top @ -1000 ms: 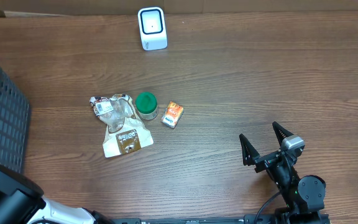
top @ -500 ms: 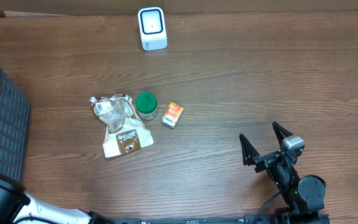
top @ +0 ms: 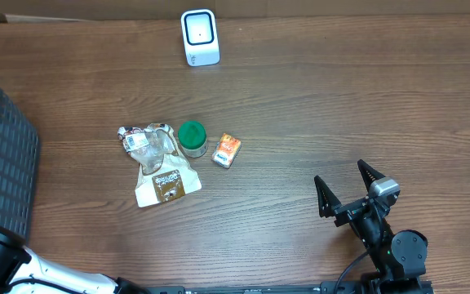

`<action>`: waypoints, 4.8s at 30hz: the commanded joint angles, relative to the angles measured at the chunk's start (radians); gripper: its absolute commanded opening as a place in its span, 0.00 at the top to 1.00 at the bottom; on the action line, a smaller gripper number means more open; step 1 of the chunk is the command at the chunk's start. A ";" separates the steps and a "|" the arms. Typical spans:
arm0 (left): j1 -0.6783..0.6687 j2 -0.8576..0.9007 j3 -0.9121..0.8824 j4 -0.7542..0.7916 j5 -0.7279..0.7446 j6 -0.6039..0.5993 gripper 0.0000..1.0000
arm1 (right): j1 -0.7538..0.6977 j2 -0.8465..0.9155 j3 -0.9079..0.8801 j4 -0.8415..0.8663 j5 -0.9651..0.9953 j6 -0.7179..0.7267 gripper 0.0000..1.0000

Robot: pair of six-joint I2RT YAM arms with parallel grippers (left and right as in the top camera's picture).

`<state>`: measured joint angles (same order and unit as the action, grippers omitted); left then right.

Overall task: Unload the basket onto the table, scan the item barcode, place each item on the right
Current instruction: 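Reach into the basket and grasp the mint-green wipes packet with the left gripper, then carry the wipes packet and lay it right of the orange packet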

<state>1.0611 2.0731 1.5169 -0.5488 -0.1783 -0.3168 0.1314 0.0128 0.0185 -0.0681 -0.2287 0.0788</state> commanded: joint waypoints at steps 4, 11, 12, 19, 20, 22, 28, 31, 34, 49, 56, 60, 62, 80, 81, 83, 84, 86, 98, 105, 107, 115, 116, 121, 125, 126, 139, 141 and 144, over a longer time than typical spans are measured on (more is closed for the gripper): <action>-0.001 0.079 -0.006 0.035 0.043 -0.006 0.81 | -0.003 -0.010 -0.010 0.007 0.004 0.007 0.00; -0.002 0.072 -0.005 0.032 0.088 -0.005 0.96 | -0.003 -0.010 -0.010 0.007 0.004 0.007 0.00; -0.002 0.065 -0.004 0.025 0.121 -0.005 0.96 | -0.003 -0.010 -0.010 0.007 0.004 0.007 0.00; -0.001 -0.058 0.000 0.005 0.257 -0.040 0.96 | -0.003 -0.010 -0.010 0.007 0.004 0.007 0.00; -0.001 -0.084 0.000 -0.001 0.257 -0.057 0.96 | -0.003 -0.010 -0.010 0.007 0.004 0.007 0.00; -0.001 -0.135 0.000 -0.018 0.257 -0.085 0.96 | -0.003 -0.010 -0.010 0.007 0.004 0.007 0.00; -0.005 -0.221 0.000 -0.100 0.257 -0.148 0.96 | -0.003 -0.010 -0.010 0.007 0.003 0.007 0.00; -0.010 -0.216 -0.002 -0.148 0.246 -0.152 0.96 | -0.003 -0.010 -0.010 0.007 0.004 0.007 0.00; -0.010 -0.206 -0.004 -0.181 0.235 -0.151 0.96 | -0.003 -0.010 -0.010 0.007 0.004 0.007 0.00; -0.010 0.010 -0.008 -0.150 0.124 -0.151 0.27 | -0.003 -0.010 -0.010 0.007 0.004 0.007 0.00; -0.020 0.092 -0.008 -0.065 0.127 -0.151 0.27 | -0.003 -0.010 -0.010 0.007 0.004 0.008 0.00; -0.026 0.110 -0.008 -0.040 0.129 -0.151 0.28 | -0.003 -0.010 -0.010 0.007 0.004 0.007 0.00; -0.029 0.114 -0.008 -0.035 0.129 -0.151 0.32 | -0.003 -0.010 -0.010 0.007 0.004 0.007 0.00; -0.029 -0.037 0.010 -0.135 0.224 -0.199 0.96 | -0.003 -0.010 -0.010 0.007 0.004 0.007 0.00; -0.029 -0.069 0.010 -0.151 0.224 -0.222 0.96 | -0.003 -0.010 -0.010 0.007 0.004 0.008 0.00; -0.029 -0.137 0.010 -0.182 0.224 -0.270 0.96 | -0.003 -0.010 -0.010 0.007 0.004 0.007 0.00; -0.030 -0.170 0.010 -0.195 0.225 -0.289 0.96 | -0.003 -0.010 -0.010 0.007 0.004 0.007 0.00; -0.030 -0.264 0.010 -0.224 0.258 -0.312 0.96 | -0.003 -0.010 -0.010 0.007 0.004 0.007 0.00; -0.065 -0.673 0.010 -0.247 0.692 -0.236 0.96 | -0.003 -0.010 -0.010 0.007 0.004 0.007 0.00; -0.303 -0.800 0.010 -0.362 0.779 -0.160 0.96 | -0.003 -0.010 -0.010 0.007 0.004 0.007 0.00; -0.421 -0.803 0.010 -0.412 0.769 -0.114 0.96 | -0.003 -0.010 -0.010 0.007 0.004 0.007 0.00; -0.932 -0.723 -0.005 -0.562 0.566 -0.047 0.96 | -0.003 -0.010 -0.010 0.007 0.004 0.007 0.00; -0.980 -0.705 -0.005 -0.562 0.563 -0.040 0.96 | -0.003 -0.010 -0.010 0.007 0.004 0.007 0.00; -1.177 -0.583 -0.005 -0.541 0.564 -0.049 0.96 | -0.003 -0.010 -0.010 0.007 0.004 0.007 0.00; -1.297 -0.434 -0.005 -0.507 0.590 -0.073 0.96 | -0.003 -0.010 -0.010 0.007 0.004 0.007 0.00; -1.318 -0.404 -0.005 -0.498 0.600 -0.073 0.96 | -0.003 -0.010 -0.010 0.007 0.004 0.007 0.00; -1.512 -0.097 -0.005 -0.467 0.617 -0.096 0.95 | -0.003 -0.010 -0.010 0.007 0.004 0.007 0.00; -1.530 -0.072 -0.005 -0.462 0.616 -0.095 0.96 | -0.003 -0.010 -0.010 0.007 0.004 0.007 0.00; -1.547 -0.052 -0.005 -0.447 0.616 -0.095 0.96 | -0.003 -0.010 -0.010 0.007 0.004 0.007 0.00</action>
<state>-0.4686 2.0041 1.5127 -1.0080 0.4152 -0.3931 0.1314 0.0128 0.0185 -0.0677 -0.2291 0.0788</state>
